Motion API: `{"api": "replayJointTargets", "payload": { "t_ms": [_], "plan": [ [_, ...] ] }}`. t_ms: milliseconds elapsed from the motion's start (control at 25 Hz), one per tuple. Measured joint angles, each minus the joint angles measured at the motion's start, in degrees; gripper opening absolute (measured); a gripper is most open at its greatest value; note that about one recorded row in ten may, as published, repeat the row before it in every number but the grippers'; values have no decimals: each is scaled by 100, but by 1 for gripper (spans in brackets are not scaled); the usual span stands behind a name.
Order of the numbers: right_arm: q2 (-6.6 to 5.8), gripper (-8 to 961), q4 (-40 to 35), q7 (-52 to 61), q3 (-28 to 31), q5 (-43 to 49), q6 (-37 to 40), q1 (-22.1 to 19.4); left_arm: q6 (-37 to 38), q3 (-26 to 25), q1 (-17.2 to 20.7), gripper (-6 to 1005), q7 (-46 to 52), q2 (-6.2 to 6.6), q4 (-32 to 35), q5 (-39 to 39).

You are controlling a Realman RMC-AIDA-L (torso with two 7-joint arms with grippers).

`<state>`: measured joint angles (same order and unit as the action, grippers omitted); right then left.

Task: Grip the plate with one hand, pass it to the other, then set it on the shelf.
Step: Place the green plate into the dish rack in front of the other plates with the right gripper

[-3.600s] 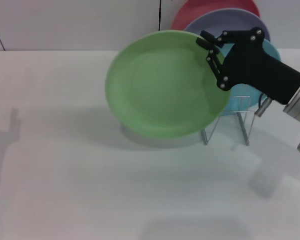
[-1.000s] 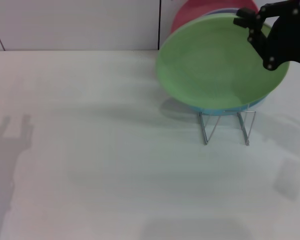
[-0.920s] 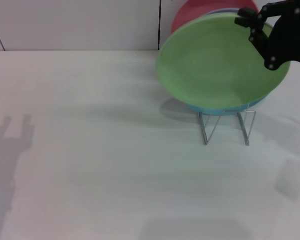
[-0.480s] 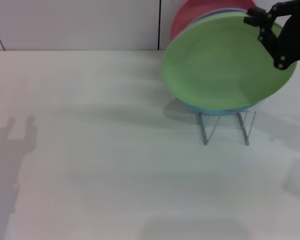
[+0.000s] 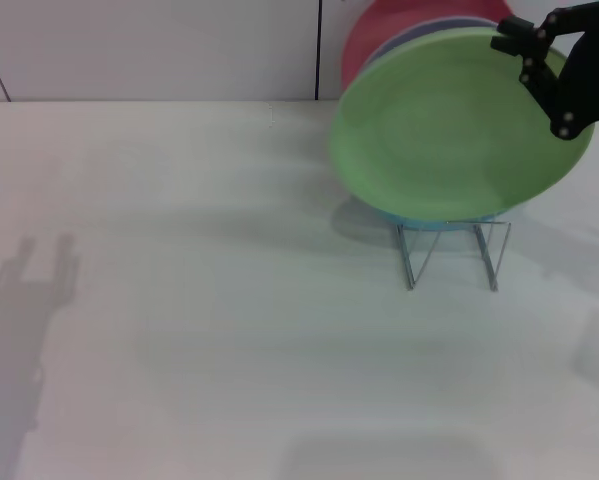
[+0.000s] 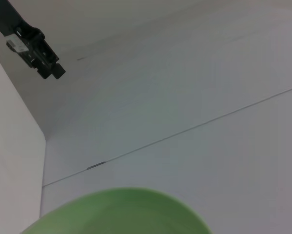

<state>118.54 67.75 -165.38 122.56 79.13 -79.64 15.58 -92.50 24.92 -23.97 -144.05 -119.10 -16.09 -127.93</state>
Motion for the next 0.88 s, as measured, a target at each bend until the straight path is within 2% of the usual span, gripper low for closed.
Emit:
{"api": "replayJointTargets", "payload": {
  "t_ms": [880],
  "plan": [
    [-16,23,-24,-3,324,442,-201,-45,-227,-41,35,557,0,2,-173,5]
  ]
}}
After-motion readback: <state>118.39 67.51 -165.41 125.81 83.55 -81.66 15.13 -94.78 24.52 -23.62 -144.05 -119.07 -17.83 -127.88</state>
